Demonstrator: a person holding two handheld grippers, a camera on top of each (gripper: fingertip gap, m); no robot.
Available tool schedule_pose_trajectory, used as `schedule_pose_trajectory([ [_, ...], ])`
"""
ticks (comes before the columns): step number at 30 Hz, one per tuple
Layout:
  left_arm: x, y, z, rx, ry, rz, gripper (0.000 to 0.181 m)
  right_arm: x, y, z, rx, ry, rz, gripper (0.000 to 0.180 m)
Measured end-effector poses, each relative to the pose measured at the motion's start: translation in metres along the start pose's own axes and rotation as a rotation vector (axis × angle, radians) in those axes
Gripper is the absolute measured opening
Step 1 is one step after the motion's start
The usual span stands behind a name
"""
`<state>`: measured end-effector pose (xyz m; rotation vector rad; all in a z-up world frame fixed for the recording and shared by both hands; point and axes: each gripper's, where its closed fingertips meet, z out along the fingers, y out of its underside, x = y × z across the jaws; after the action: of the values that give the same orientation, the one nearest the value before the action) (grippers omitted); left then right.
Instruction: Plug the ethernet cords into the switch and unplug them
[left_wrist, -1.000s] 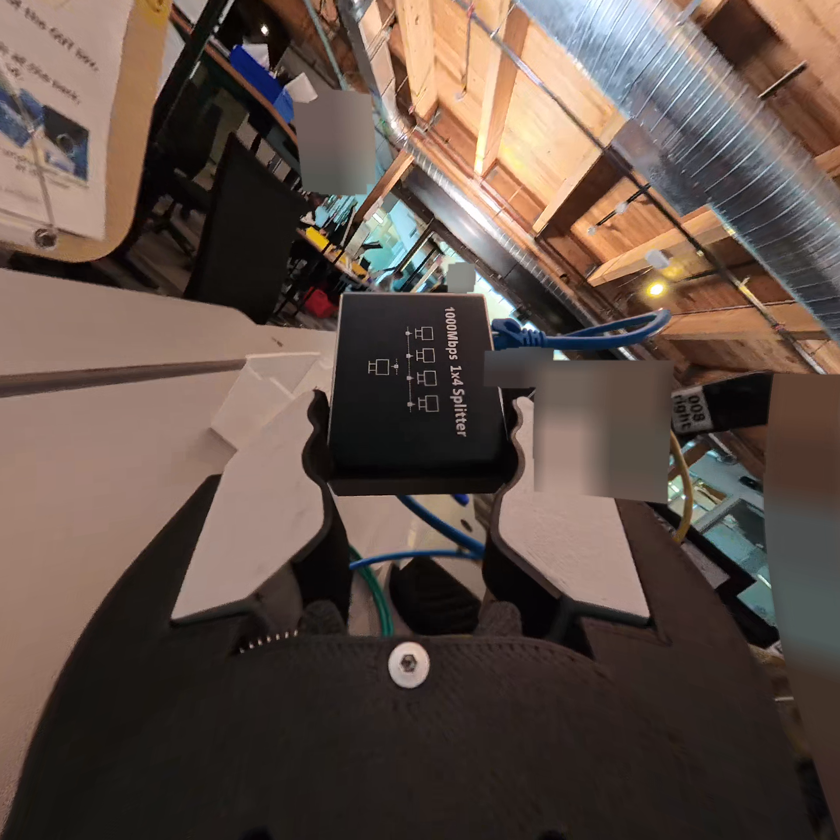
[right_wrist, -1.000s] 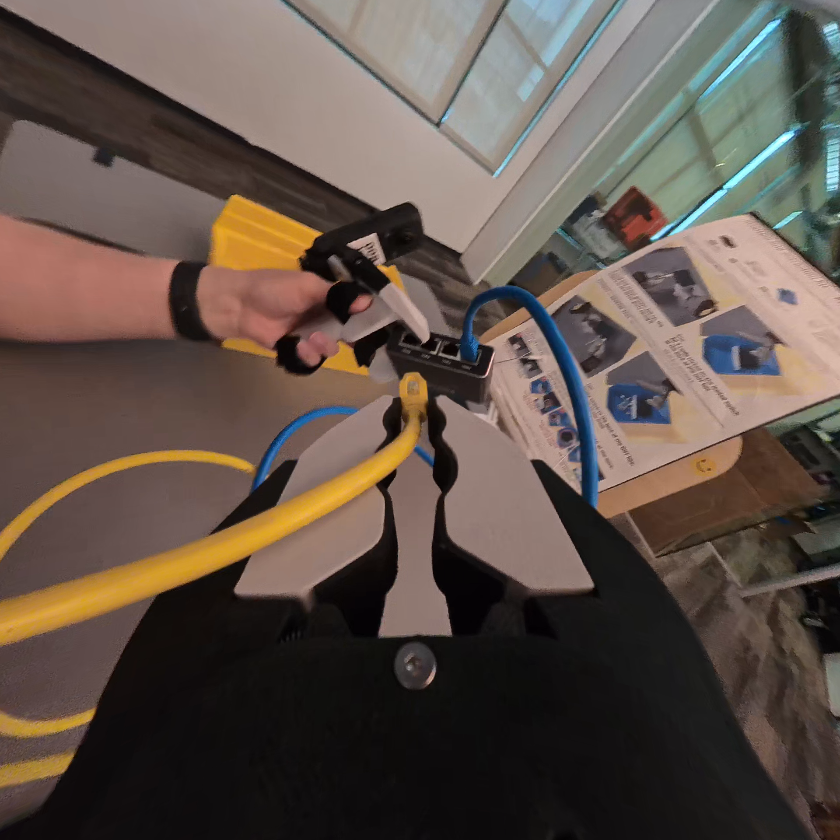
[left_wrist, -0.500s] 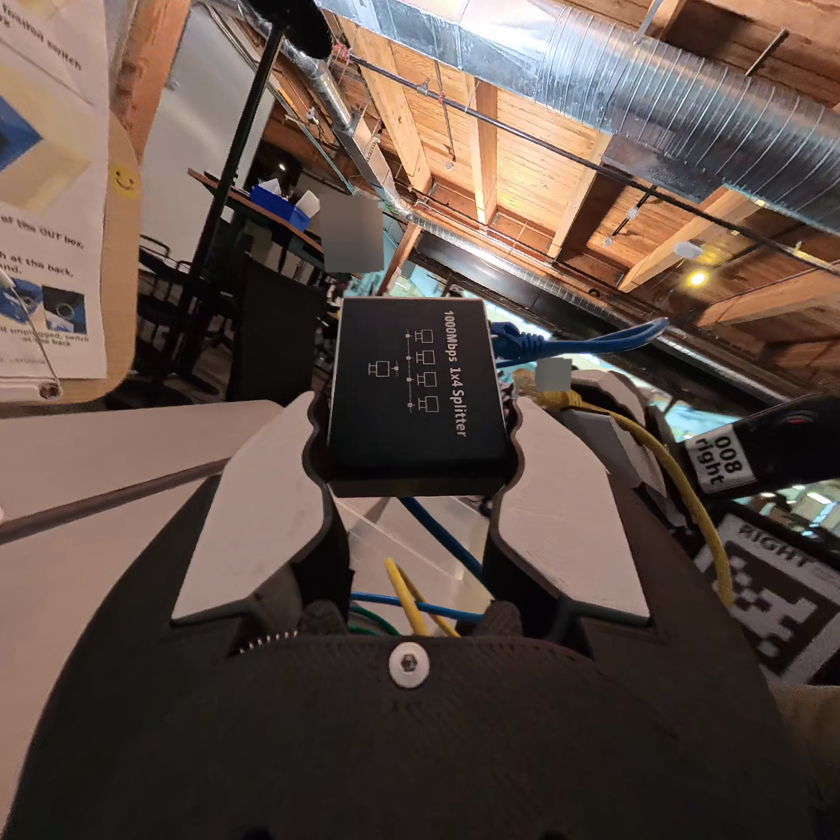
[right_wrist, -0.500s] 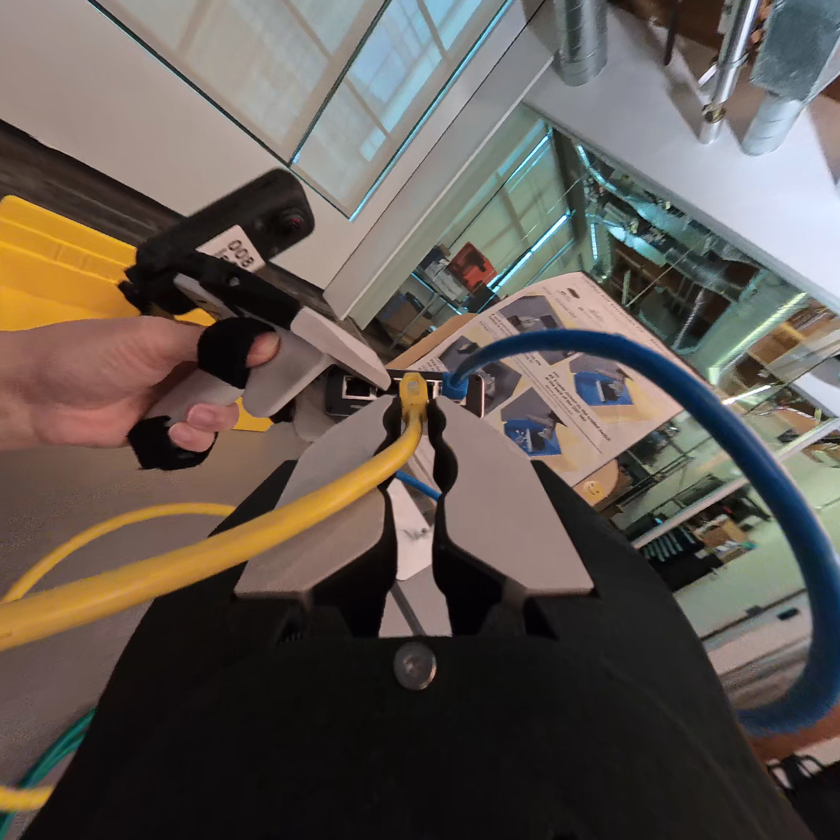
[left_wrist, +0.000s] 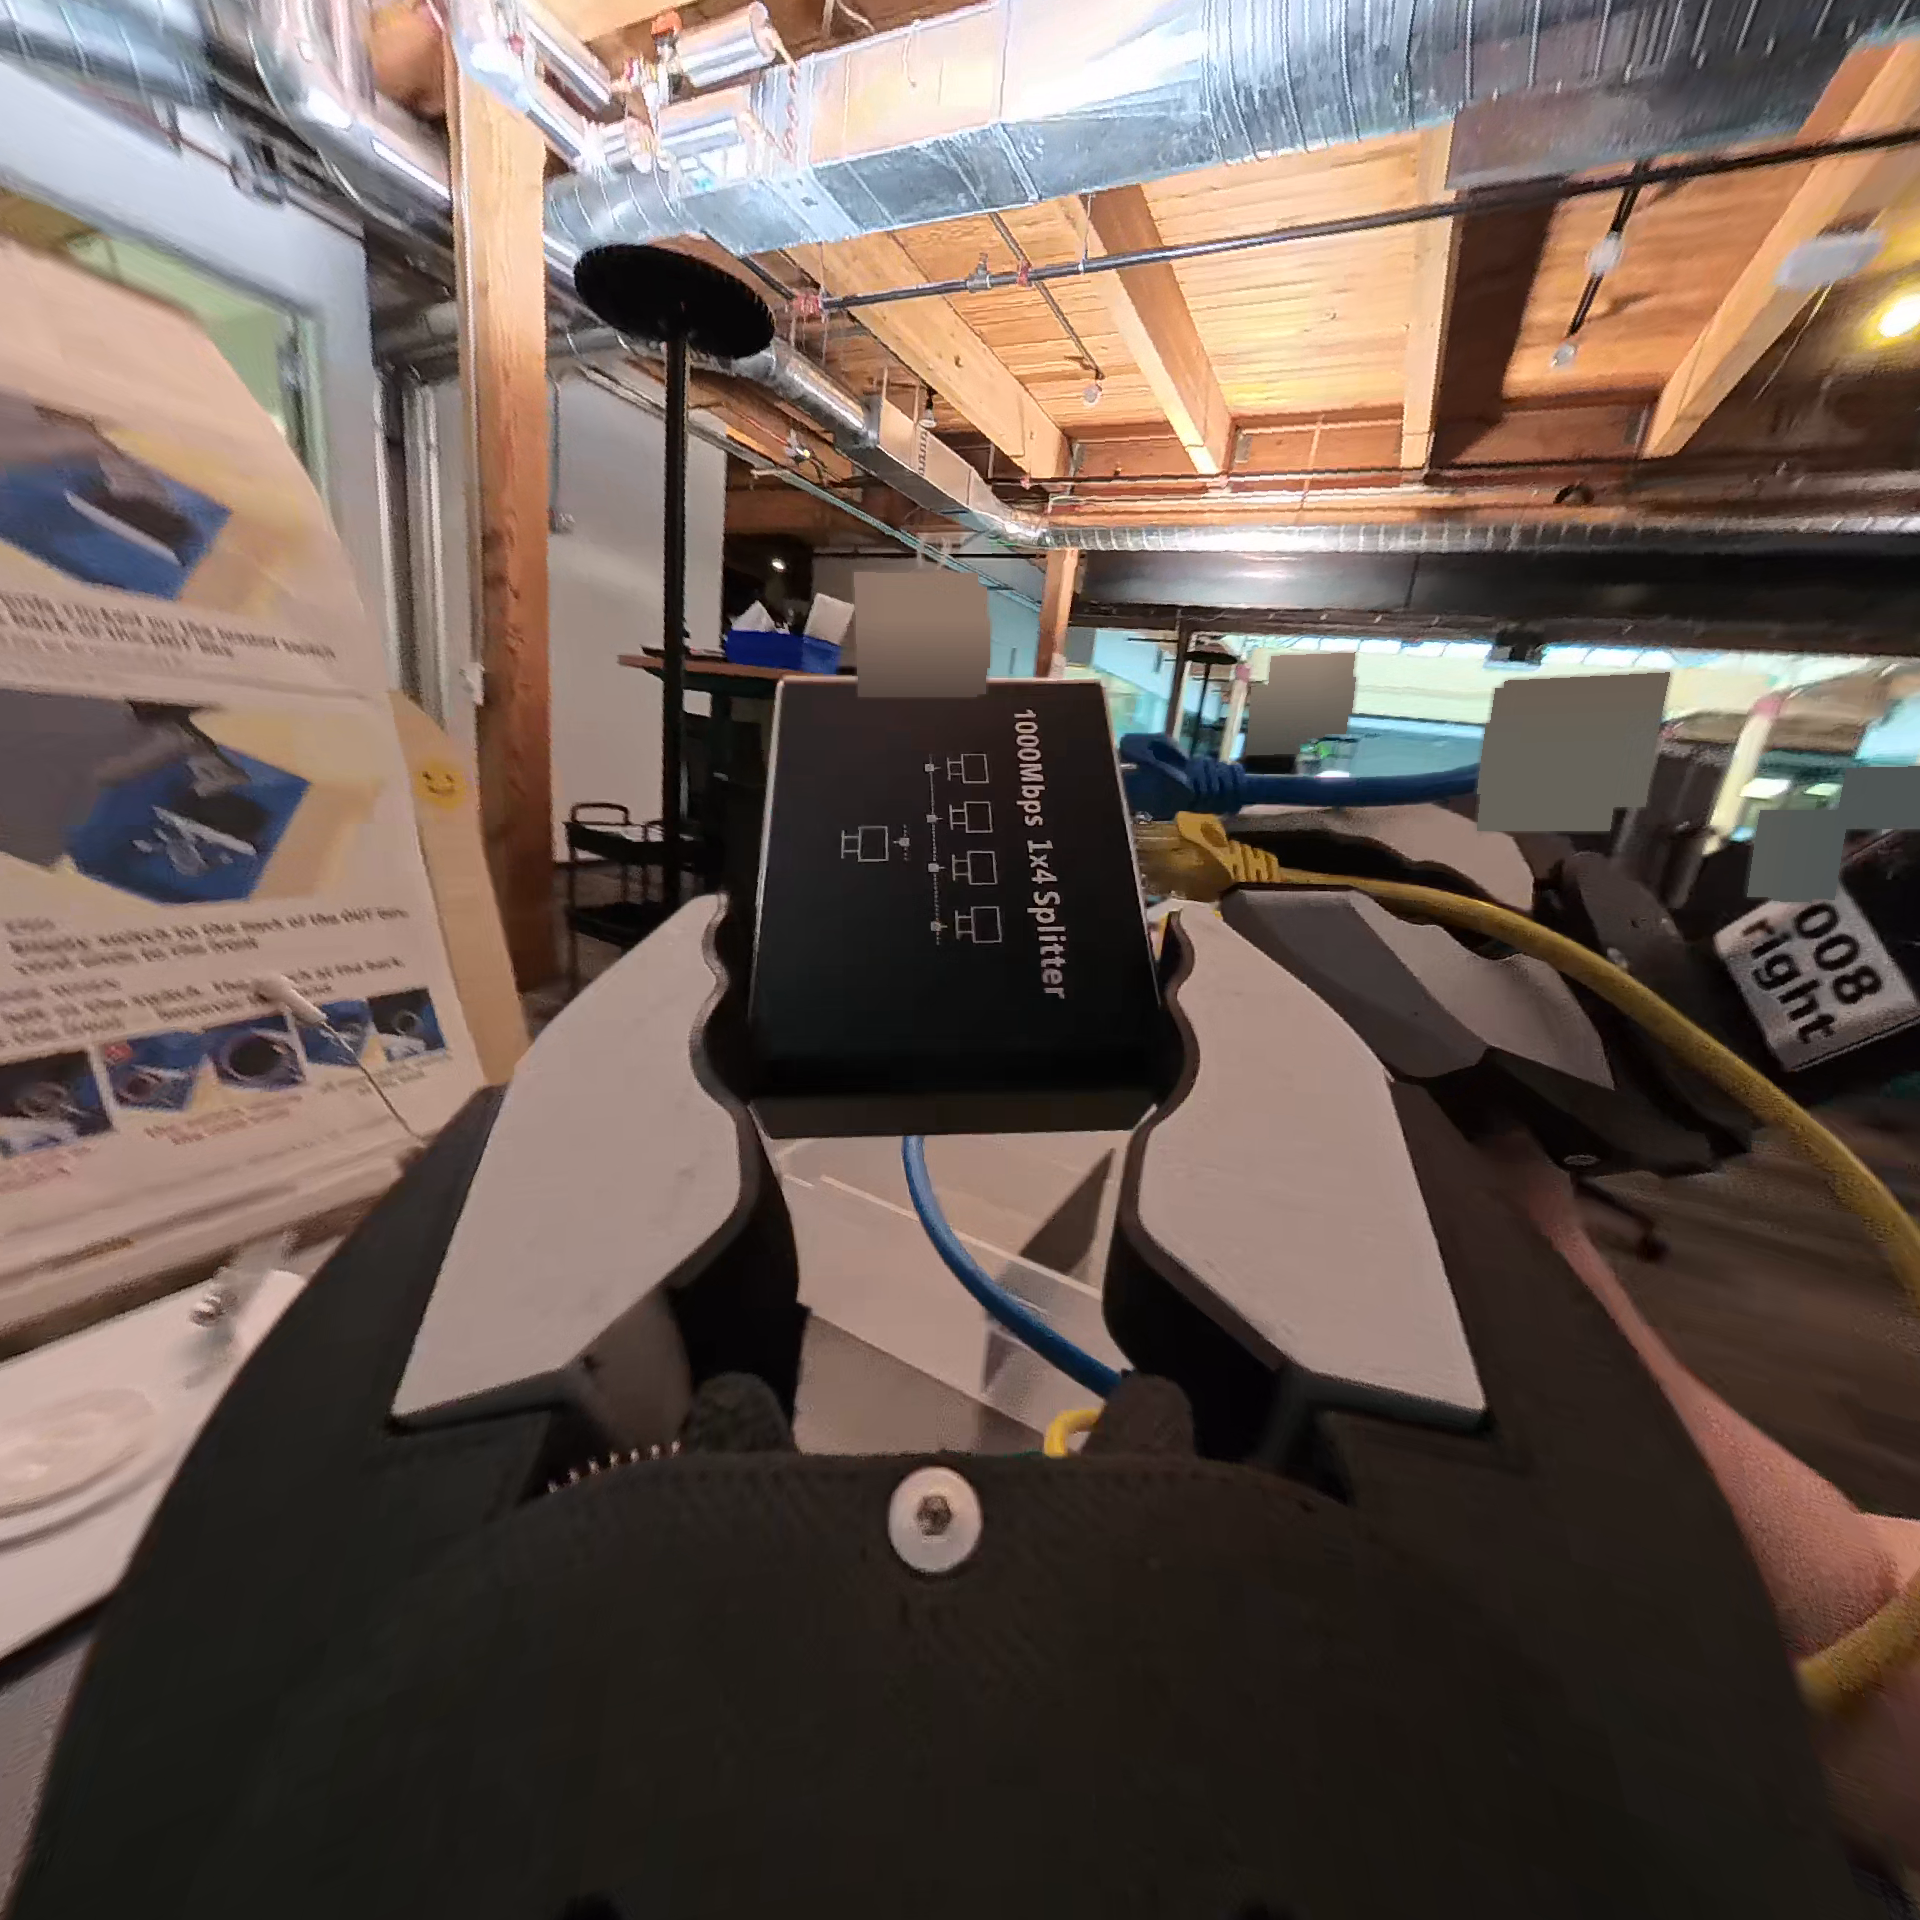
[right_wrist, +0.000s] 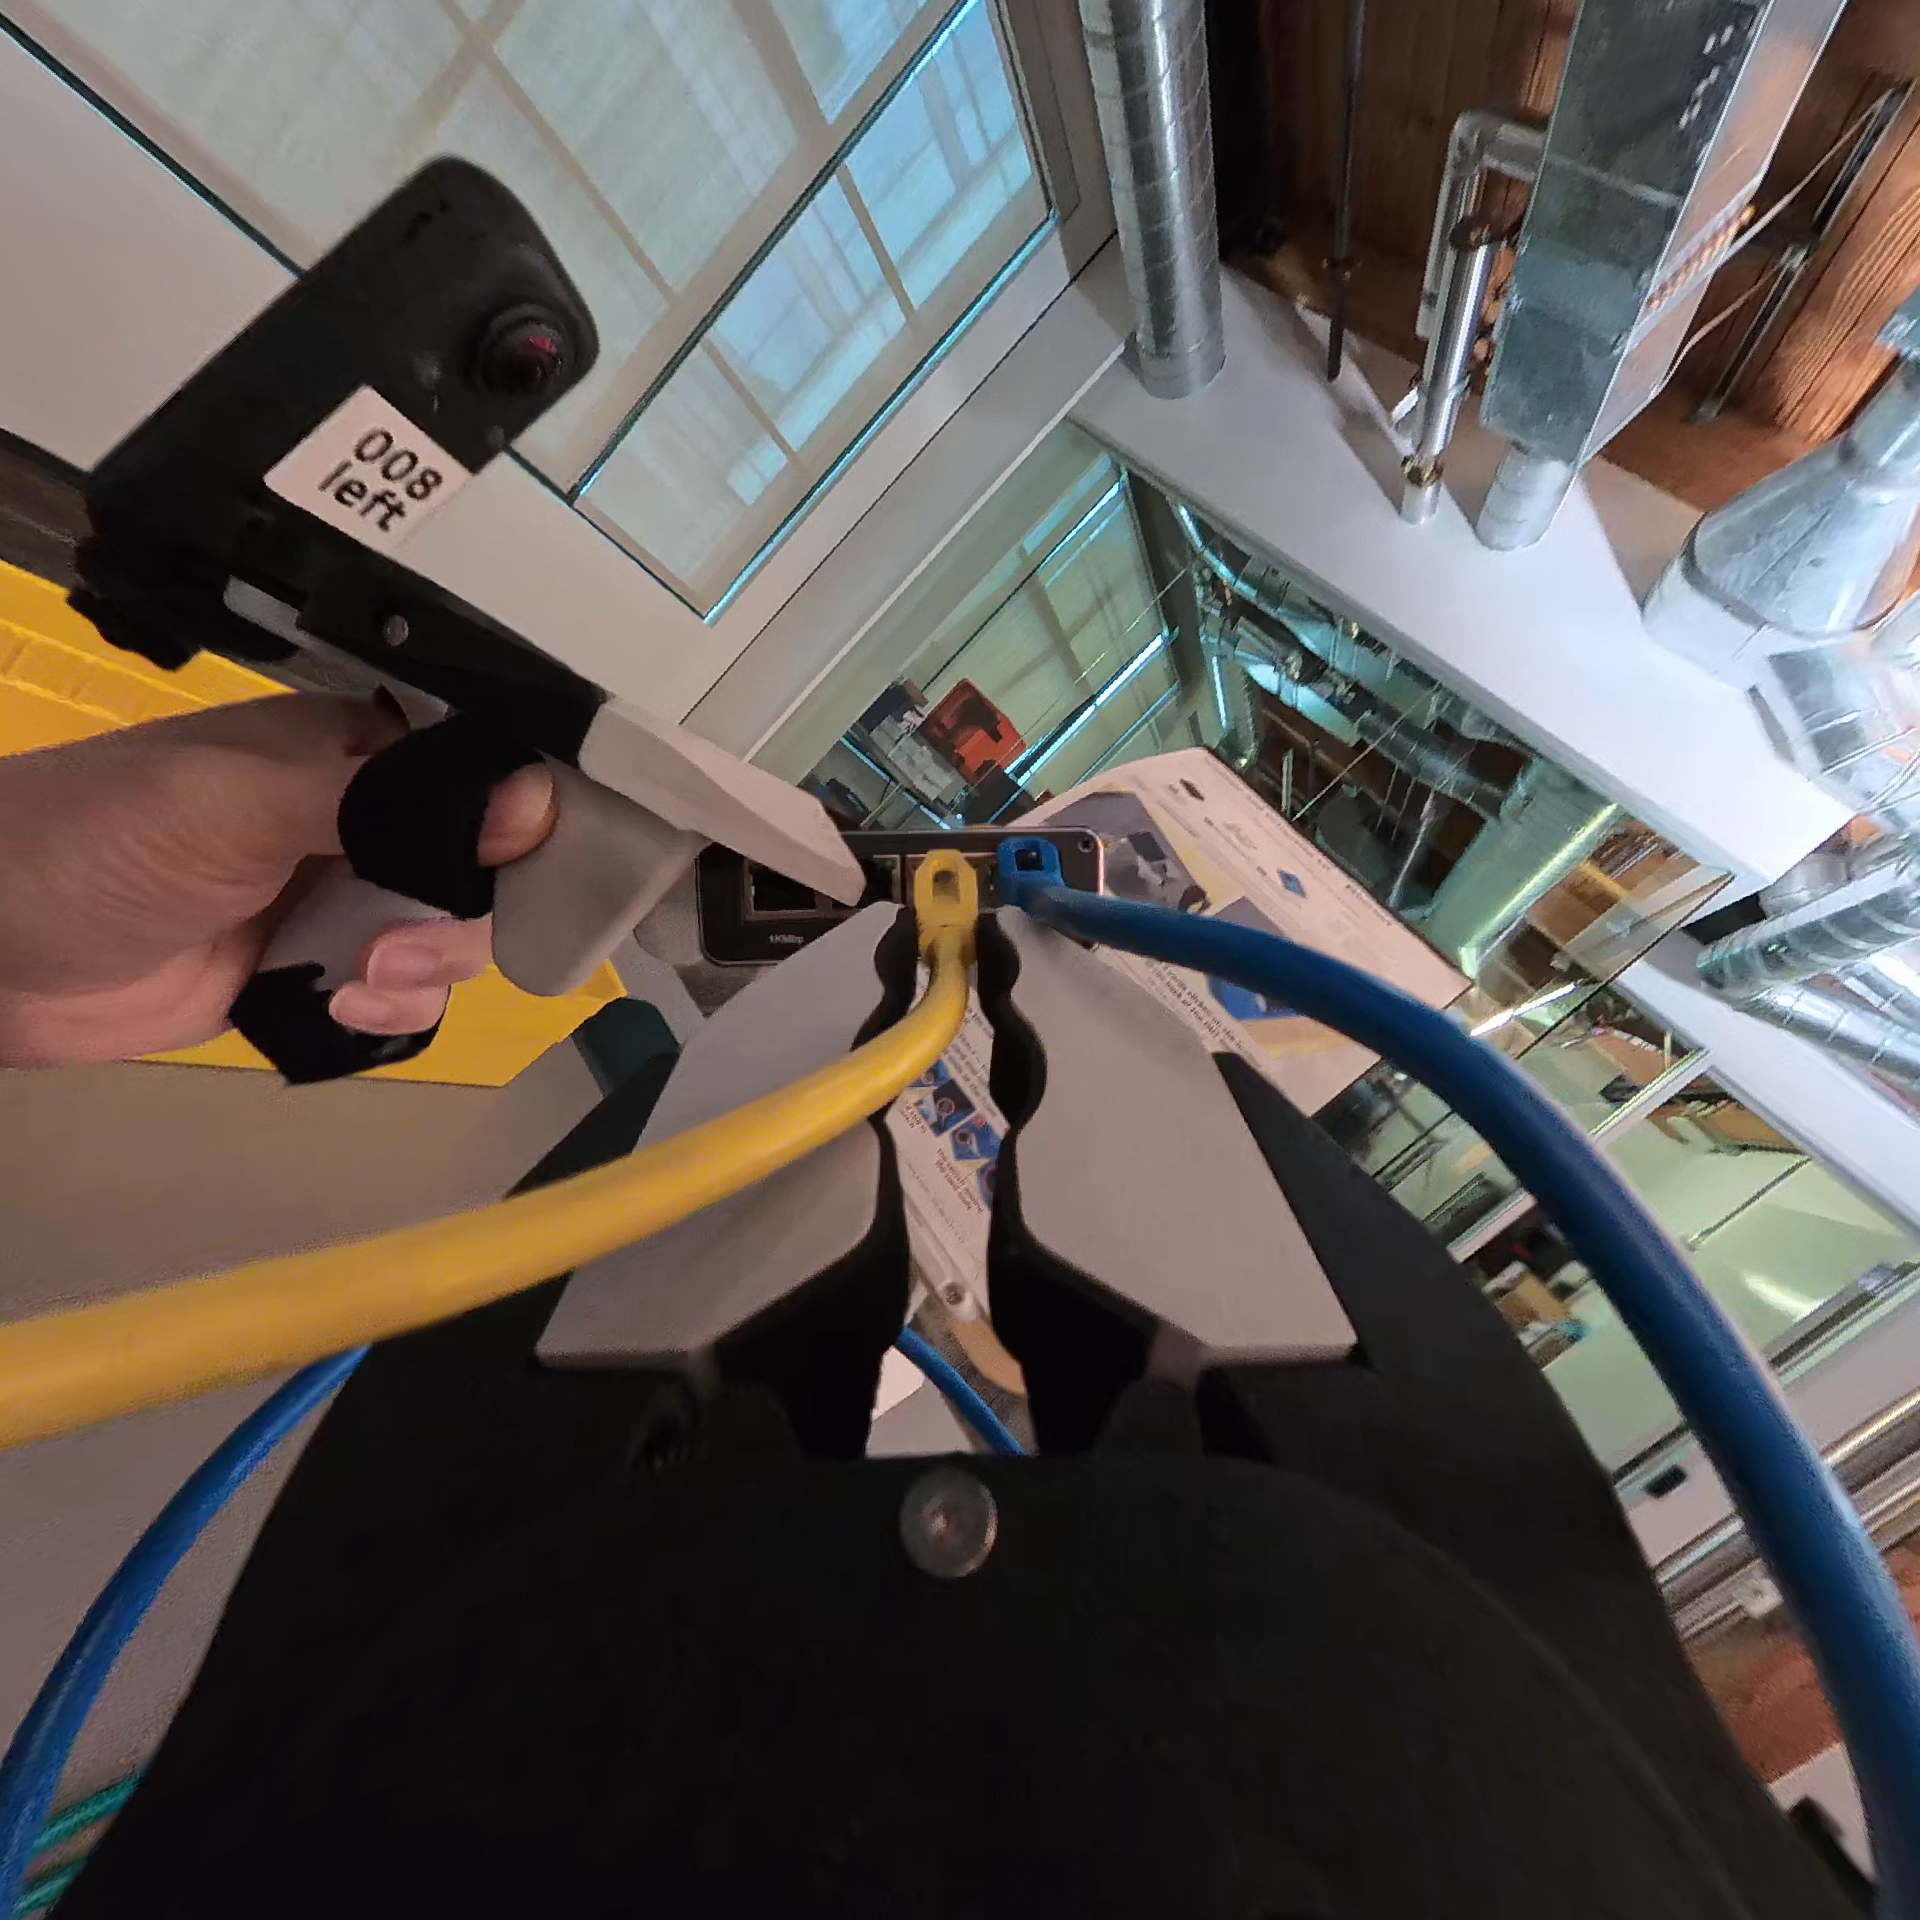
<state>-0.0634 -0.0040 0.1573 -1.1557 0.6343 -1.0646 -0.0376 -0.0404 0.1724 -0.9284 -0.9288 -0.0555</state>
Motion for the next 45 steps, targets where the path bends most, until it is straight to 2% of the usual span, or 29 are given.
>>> schedule_pose_trajectory([
  [5,0.019,-0.018,-0.007,0.024,-0.014,0.204,0.074,-0.002,-0.021,-0.009,0.118,0.043,-0.084,0.012],
  [8,0.035,-0.024,-0.011,0.032,0.016,0.287,0.074,-0.004,-0.039,-0.02,0.19,0.086,-0.213,0.011],
  [11,0.04,-0.027,-0.013,0.051,0.005,0.331,0.075,-0.009,-0.047,-0.024,0.182,0.1,-0.331,0.014],
  [13,0.04,-0.016,-0.007,0.016,0.018,0.323,0.088,-0.015,-0.047,-0.023,0.183,0.082,-0.381,0.01],
  [16,0.027,0.011,0.005,-0.109,0.0,0.306,0.086,-0.024,-0.038,-0.017,0.157,0.057,-0.43,0.011],
  [17,0.025,0.013,0.006,-0.099,0.011,0.299,0.085,-0.025,-0.036,-0.016,0.148,0.042,-0.434,0.011],
  [20,0.022,0.008,0.004,-0.049,0.015,0.302,0.083,-0.024,-0.031,-0.014,0.118,0.021,-0.398,0.011],
  [23,0.018,-0.005,-0.001,0.001,-0.089,0.431,0.083,-0.021,-0.03,-0.011,0.113,0.017,-0.322,0.011],
  [26,0.02,-0.024,-0.011,0.078,-0.172,0.531,0.083,-0.019,-0.033,-0.009,0.144,0.016,-0.154,0.008],
  [32,0.031,-0.036,-0.019,0.175,-0.17,0.527,0.083,-0.021,-0.044,-0.011,0.21,-0.013,-0.013,0.011],
  [40,0.051,-0.033,-0.018,0.196,-0.012,0.519,0.083,-0.029,-0.062,-0.027,0.254,0.068,-0.367,0.011],
  [45,0.06,-0.029,-0.015,0.175,0.063,0.462,0.083,-0.032,-0.07,-0.033,0.264,0.091,-0.462,0.011],
])
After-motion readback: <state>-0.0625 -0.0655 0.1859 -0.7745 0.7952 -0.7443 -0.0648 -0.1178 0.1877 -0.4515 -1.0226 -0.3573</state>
